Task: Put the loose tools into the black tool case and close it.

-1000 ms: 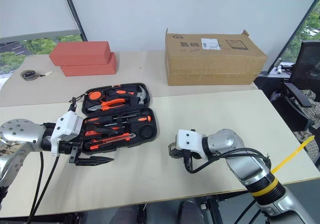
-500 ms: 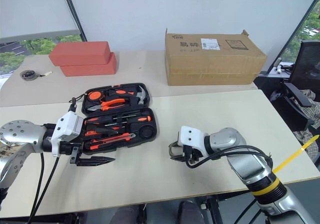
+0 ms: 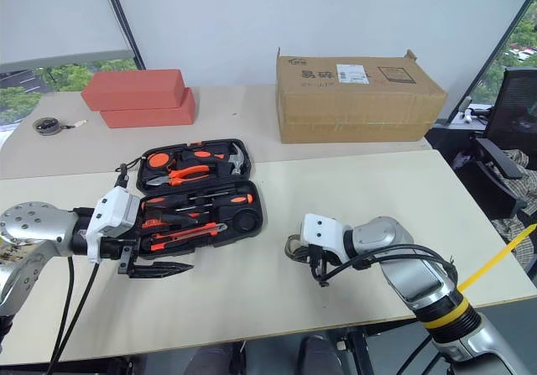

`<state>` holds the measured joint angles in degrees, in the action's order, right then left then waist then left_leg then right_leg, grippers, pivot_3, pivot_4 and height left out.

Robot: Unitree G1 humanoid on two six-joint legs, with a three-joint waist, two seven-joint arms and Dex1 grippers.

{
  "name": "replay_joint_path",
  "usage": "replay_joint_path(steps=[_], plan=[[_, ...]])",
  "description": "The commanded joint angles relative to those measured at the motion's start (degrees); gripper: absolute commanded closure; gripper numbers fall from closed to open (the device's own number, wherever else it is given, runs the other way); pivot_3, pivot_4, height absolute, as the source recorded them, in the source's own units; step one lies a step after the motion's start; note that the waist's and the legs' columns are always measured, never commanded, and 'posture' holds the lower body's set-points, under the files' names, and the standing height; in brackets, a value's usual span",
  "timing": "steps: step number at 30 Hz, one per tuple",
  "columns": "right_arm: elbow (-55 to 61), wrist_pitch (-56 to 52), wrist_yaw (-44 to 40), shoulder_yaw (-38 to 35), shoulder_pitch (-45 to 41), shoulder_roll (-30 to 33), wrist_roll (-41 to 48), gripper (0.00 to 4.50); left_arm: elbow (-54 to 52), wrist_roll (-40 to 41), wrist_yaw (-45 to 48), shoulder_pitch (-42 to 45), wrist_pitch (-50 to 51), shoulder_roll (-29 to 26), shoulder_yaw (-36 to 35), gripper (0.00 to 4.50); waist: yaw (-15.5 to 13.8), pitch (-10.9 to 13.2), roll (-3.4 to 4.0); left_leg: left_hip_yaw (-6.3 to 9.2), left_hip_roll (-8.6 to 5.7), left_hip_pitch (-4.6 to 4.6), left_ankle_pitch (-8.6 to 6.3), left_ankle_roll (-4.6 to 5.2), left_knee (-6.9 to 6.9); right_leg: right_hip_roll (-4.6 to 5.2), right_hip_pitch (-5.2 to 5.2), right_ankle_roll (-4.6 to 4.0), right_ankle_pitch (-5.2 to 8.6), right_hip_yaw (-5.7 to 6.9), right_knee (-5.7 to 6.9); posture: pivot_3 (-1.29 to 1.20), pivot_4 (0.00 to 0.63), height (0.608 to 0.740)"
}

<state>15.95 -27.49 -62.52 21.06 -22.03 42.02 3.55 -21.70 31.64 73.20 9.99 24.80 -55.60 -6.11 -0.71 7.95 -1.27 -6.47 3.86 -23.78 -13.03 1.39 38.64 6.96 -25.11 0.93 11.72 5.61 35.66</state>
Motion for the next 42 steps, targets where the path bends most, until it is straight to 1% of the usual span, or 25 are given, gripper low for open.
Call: replay_joint_path(steps=[1,4,9,15,18,20,21,22,23,25,26,27,28,29,30,31,35,37,40,42], plan=[[0.86,0.53,-0.59,-2.41,-3.96,-1.39,2.4,4.41,-1.06,0.35,-1.06,-1.1,-0.99,-0.23,-2.75,0.0,0.0,0.0,0.0,0.0,0.0,0.0,0.0,0.0,0.0,0.0,0.0,0.0,0.0,0.0,0.0,0.0,0.15,0.713],[-0.4,0.58,-1.15,-1.99,-7.93,-3.26,2.85,4.41,-0.24,-0.05,-1.98,-2.59,-1.22,-0.38,-4.51,0.0,0.29,0.0,0.0,0.0,0.03,0.02,0.0,0.0,0.0,-0.01,-0.02,-0.01,-0.01,-0.01,0.03,0.0,0.15,0.713],[-8.45,4.09,-1.19,1.91,-16.12,-9.1,0.68,4.41,1.04,-0.32,-4.13,-5.68,-1.59,-0.36,-8.78,0.0,0.41,0.0,0.01,0.02,0.07,0.05,0.01,-0.01,0.0,-0.06,-0.03,-0.02,-0.01,0.01,0.09,0.0,0.15,0.713],[-18.19,9.77,-0.79,5.26,-21.46,-14.87,-2.71,4.41,0.71,-0.3,-5.5,-8.3,-1.76,-0.26,-11.24,0.0,0.14,0.0,0.01,-0.08,0.01,-0.02,-0.02,-0.02,-0.01,-0.04,-0.02,-0.03,-0.02,0.01,0.04,0.0,0.15,0.713],[-20.41,11.33,-0.57,5.76,-22.4,-16.75,-3.53,4.41,0.01,-0.09,-6.22,-9.11,-1.63,-0.05,-11.58,0.0,0.18,0.0,0.01,-0.16,0.01,-0.03,-0.02,-0.03,0.0,-0.04,-0.03,-0.03,-0.02,0.02,0.05,0.0,0.15,0.713],[-21.11,12.31,-1.17,6.14,-22.54,-17.05,-4.2,3.74,-0.5,0.1,-6.61,-9.51,-1.53,0.06,-11.67,0.0,0.19,0.01,0.02,-0.18,0.03,-0.02,-0.01,-0.05,0.0,-0.04,-0.03,-0.03,-0.02,0.05,0.08,0.0,0.15,0.713],[-21.21,12.56,-1.46,6.21,-22.51,-17.09,-4.23,3.55,-0.72,0.18,-6.77,-9.68,-1.49,0.07,-11.71,0.0,0.21,0.01,0.02,-0.19,0.03,-0.02,0.0,-0.06,0.0,-0.04,-0.03,-0.03,-0.02,0.05,0.09,0.0,0.15,0.713],[-21.2,12.57,-1.54,6.13,-22.45,-17.35,-4.0,3.22,-0.87,0.29,-6.92,-9.83,-1.44,0.07,-11.75,0.0,0.22,0.01,0.02,-0.19,0.04,-0.02,0.0,-0.07,0.0,-0.04,-0.03,-0.03,-0.02,0.06,0.09,0.0,0.15,0.713],[-21.16,12.54,-1.55,6.02,-22.38,-17.55,-3.82,2.81,-0.98,0.37,-7.04,-9.95,-1.41,0.07,-11.8,0.0,0.24,0.01,0.02,-0.18,0.04,-0.01,0.0,-0.08,0.0,-0.04,-0.03,-0.03,-0.02,0.05,0.1,0.0,0.15,0.713],[-20.46,12.38,-1.66,5.84,-22.15,-18.09,-3.33,2.18,-0.99,0.37,-7.23,-10.27,-1.48,0.06,-11.82,0.0,0.31,0.01,0.02,-0.18,0.05,-0.01,0.01,-0.09,0.0,-0.04,-0.03,-0.03,-0.02,0.05,0.1,0.0,0.15,0.713],[-20.11,12.33,-1.59,5.64,-22.07,-18.31,-3.17,1.74,-0.9,0.35,-7.28,-10.32,-1.52,0.04,-11.81,0.0,0.36,0.01,0.02,-0.17,0.05,-0.01,0.01,-0.1,0.0,-0.04,-0.03,-0.03,-0.02,0.05,0.11,0.0,0.15,0.713],[-19.8,12.21,-1.52,5.35,-22.04,-18.53,-2.98,1.46,-0.79,0.32,-7.32,-10.32,-1.56,0.03,-11.78,0.0,0.4,0.01,0.02,-0.17,0.05,0.0,0.02,-0.11,0.0,-0.05,-0.03,-0.03,-0.02,0.05,0.11,0.0,0.15,0.713],[-19.61,12.08,-1.41,4.93,-22.09,-18.75,-2.72,1.05,-0.65,0.3,-7.32,-10.26,-1.6,0.01,-11.73,0.0,0.4,0.01,0.02,-0.17,0.05,0.0,0.02,-0.11,0.0,-0.05,-0.03,-0.03,-0.02,0.05,0.12,0.0,0.15,0.713],[-19.3,11.73,-1.12,4.07,-22.26,-19.11,-2.03,0.79,-0.46,0.24,-7.31,-10.17,-1.66,0.0,-11.65,0.0,0.39,0.01,0.02,-0.18,0.05,0.0,0.02,-0.11,0.0,-0.05,-0.03,-0.03,-0.02,0.05,0.13,0.0,0.15,0.713],[-18.88,11.11,-0.83,3.1,-22.45,-19.45,-1.15,0.37,-0.37,0.19,-7.32,-10.15,-1.71,0.01,-11.59,0.0,0.39,0.01,0.02,-0.18,0.05,0.0,0.02,-0.12,0.0,-0.05,-0.03,-0.03,-0.02,0.06,0.13,0.0,0.15,0.713],[-18.31,10.34,-0.42,1.67,-22.87,-19.75,0.1,0.05,-0.19,0.15,-7.29,-10.04,-1.76,-0.01,-11.48,0.0,0.41,0.01,0.02,-0.18,0.05,0.0,0.02,-0.12,0.0,-0.05,-0.04,-0.03,-0.02,0.06,0.12,0.0,0.15,0.713],[-17.46,7.89,0.2,-2.13,-23.69,-19.55,2.71,0.01,0.07,0.13,-7.31,-9.66,-1.81,-0.03,-11.3,0.0,0.38,0.01,0.02,-0.17,0.05,0.0,0.02,-0.12,0.0,-0.05,-0.03,-0.04,-0.03,0.04,0.12,0.0,0.15,0.713],[-18.83,8.06,0.03,-3.55,-23.76,-18.22,2.61,0.01,0.16,0.12,-7.29,-9.56,-1.84,-0.06,-11.27,0.0,0.32,0.01,0.02,-0.17,0.05,0.0,0.02,-0.12,0.0,-0.05,-0.02,-0.04,-0.03,0.06,0.11,0.0,0.15,0.713],[-21.48,9.96,-1.06,-3.69,-23.09,-14.98,1.17,0.78,0.15,0.15,-7.25,-9.46,-1.79,-0.08,-11.19,0.0,0.2,0.02,0.03,-0.18,0.04,0.0,0.01,-0.12,0.0,-0.05,-0.02,-0.04,-0.02,0.06,0.09,0.0,0.15,0.713],[-21.93,10.55,-1.89,-3.06,-22.42,-13.57,0.95,1.46,0.17,0.21,-7.18,-9.35,-1.77,-0.12,-11.17,0.0,0.23,0.02,0.03,-0.18,0.03,0.0,0.01,-0.11,0.0,-0.04,-0.02,-0.04,-0.02,0.05,0.08,0.0,0.15,0.713]])
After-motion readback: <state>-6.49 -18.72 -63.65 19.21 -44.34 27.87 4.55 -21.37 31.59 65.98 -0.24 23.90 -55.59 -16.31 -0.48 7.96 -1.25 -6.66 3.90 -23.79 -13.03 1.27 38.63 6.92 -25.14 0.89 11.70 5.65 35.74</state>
